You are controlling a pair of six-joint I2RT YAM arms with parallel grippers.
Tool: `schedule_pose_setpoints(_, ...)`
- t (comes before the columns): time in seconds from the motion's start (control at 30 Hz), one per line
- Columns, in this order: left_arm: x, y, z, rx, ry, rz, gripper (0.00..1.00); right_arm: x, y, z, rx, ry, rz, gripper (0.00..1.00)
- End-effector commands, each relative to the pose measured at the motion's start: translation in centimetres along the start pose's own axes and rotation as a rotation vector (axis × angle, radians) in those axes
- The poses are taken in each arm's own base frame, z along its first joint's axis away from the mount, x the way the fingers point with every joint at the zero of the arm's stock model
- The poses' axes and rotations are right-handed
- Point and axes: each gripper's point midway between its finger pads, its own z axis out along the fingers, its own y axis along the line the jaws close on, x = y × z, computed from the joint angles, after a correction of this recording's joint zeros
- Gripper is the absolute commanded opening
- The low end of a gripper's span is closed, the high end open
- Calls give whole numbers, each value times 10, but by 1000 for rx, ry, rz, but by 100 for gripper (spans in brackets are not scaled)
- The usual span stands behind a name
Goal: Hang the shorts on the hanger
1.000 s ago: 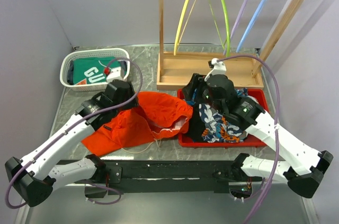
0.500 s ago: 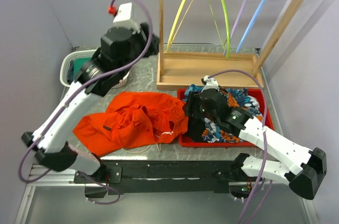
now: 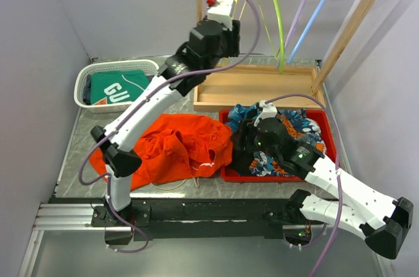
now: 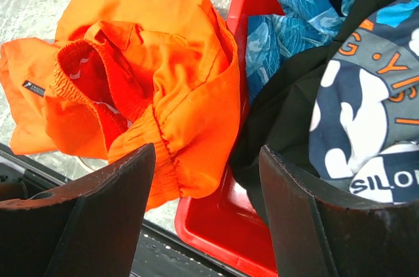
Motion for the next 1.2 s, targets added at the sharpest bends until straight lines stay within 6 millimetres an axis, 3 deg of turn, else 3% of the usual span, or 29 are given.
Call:
schedule_pose_setpoints(0.0,-28,9,0,-68,-96,14,49,-5,-5,-6,-2,-44,-25,72)
schedule_pose_setpoints(0.1,-22,9,1,-61,-96,14,36,-4,-7,-7,-3,-45,-24,72)
schedule_pose_setpoints(0.33,-9,11,11,-81,-68,46,17,-2,-6,-7,-7,-35,-35,73)
schedule_pose_setpoints(0.47,-18,16,8,-100,-98,62,1,-3,-7,-5,4,-30,-39,73)
schedule_pose_setpoints(0.77,-72,18,-21,-75,-244,25,1,-13,-1,-2,3,-47,-35,73)
schedule_pose_setpoints(1.0,-86,16,-35,-44,-278,0,1,-15,-3,1,23,-54,-35,73)
schedule_pose_setpoints(1.17,-81,16,-38,-33,-257,-10,1,-13,-6,2,37,-52,-40,73)
